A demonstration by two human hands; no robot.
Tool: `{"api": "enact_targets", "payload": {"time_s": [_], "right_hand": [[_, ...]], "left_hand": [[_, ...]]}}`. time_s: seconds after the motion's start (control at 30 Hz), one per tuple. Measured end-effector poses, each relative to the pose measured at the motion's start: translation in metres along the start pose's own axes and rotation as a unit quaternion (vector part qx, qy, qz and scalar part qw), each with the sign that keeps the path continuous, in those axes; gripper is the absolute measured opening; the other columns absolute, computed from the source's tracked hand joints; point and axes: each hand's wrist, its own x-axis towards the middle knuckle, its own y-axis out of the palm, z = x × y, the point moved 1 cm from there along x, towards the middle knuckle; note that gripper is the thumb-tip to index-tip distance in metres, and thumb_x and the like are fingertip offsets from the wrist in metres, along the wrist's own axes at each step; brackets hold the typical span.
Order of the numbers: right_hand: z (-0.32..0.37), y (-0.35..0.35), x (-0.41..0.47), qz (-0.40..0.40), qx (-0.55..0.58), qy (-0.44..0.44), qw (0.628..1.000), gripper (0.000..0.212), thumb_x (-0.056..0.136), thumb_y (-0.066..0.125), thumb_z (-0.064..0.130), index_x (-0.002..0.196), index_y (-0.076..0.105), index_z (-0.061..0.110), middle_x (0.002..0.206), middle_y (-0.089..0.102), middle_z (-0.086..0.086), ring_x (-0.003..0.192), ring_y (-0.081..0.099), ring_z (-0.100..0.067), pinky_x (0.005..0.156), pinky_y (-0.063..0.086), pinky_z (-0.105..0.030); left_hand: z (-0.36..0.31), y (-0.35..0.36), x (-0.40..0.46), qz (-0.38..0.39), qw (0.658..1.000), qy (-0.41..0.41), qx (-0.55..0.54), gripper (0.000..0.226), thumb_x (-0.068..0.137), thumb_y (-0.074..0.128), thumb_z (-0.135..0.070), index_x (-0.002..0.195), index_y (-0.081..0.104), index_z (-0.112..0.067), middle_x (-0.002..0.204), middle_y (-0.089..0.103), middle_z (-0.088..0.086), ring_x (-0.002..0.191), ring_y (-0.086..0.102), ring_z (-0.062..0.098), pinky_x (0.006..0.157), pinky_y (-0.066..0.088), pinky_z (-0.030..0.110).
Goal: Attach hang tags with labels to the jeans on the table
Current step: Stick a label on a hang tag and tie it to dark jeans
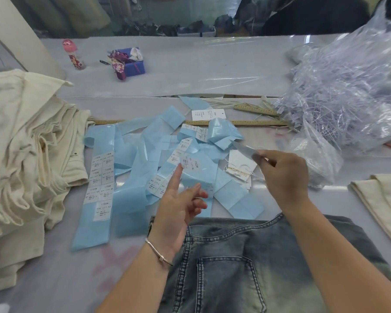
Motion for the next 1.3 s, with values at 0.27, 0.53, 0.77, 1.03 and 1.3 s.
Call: {"api": "enact_targets", "payload": {"time_s": [0.27,0.53,0.77,1.03,1.3], "right_hand": [[0.017,-0.045,-0.089,0.175,0.524,0.173,0.816,0.029,0.079,0.049,0.021,0.08,0.075,0.009,0.09,0.074,-0.01,0.08,0.07,-0.023,0.065,0.058,-0.032],[0.037,-0.089,-0.117,0.38,0.187,0.013,0.906,0.047,0.065,0.068,0.005,0.101,0.068,0.036,0.079,0.072,0.0,0.066,0.066,-0.014,0.063,0.052,-0.029],[0.05,-0.106,-0.142,0.183,0.421,0.104,0.882,0.035,0.061,0.085,-0.001,0.089,0.067,0.008,0.076,0.074,-0.01,0.065,0.067,-0.017,0.061,0.054,-0.029],[0.057,-0.089,-0.185,0.085,0.414,0.162,0.892,0.012,0.085,0.059,-0.006,0.086,0.064,0.004,0.077,0.068,-0.016,0.06,0.056,-0.017,0.049,0.044,-0.027],[0.054,-0.121,-0.184,0.339,0.493,0.133,0.79,0.027,0.067,0.067,0.004,0.09,0.053,0.0,0.064,0.058,-0.005,0.051,0.042,-0.014,0.047,0.032,-0.023]], "left_hand": [[-0.02,0.027,-0.053,-0.043,0.906,0.308,0.287,0.097,0.081,0.069,-0.034,0.154,0.005,-0.035,0.109,0.063,-0.025,0.1,0.062,0.007,0.077,0.049,0.02],[-0.032,0.032,-0.104,0.107,0.769,0.342,0.53,0.12,0.074,0.081,-0.031,0.149,-0.011,-0.048,0.14,0.046,-0.015,0.127,0.025,-0.022,0.103,0.026,0.007],[-0.019,0.041,-0.128,0.063,0.876,0.272,0.394,0.116,0.077,0.078,-0.007,0.151,-0.002,-0.048,0.065,0.065,0.001,0.054,0.056,0.005,0.054,0.049,0.021],[0.003,0.056,-0.155,-0.055,0.818,0.378,0.43,0.111,0.071,0.085,-0.021,0.152,0.01,-0.033,0.096,0.058,-0.009,0.092,0.058,0.007,0.083,0.047,0.018],[0.012,0.069,-0.165,0.165,0.948,0.214,0.17,0.103,0.078,0.073,-0.019,0.151,0.004,-0.041,0.08,0.058,0.008,0.074,0.059,0.017,0.071,0.053,0.033]]}}
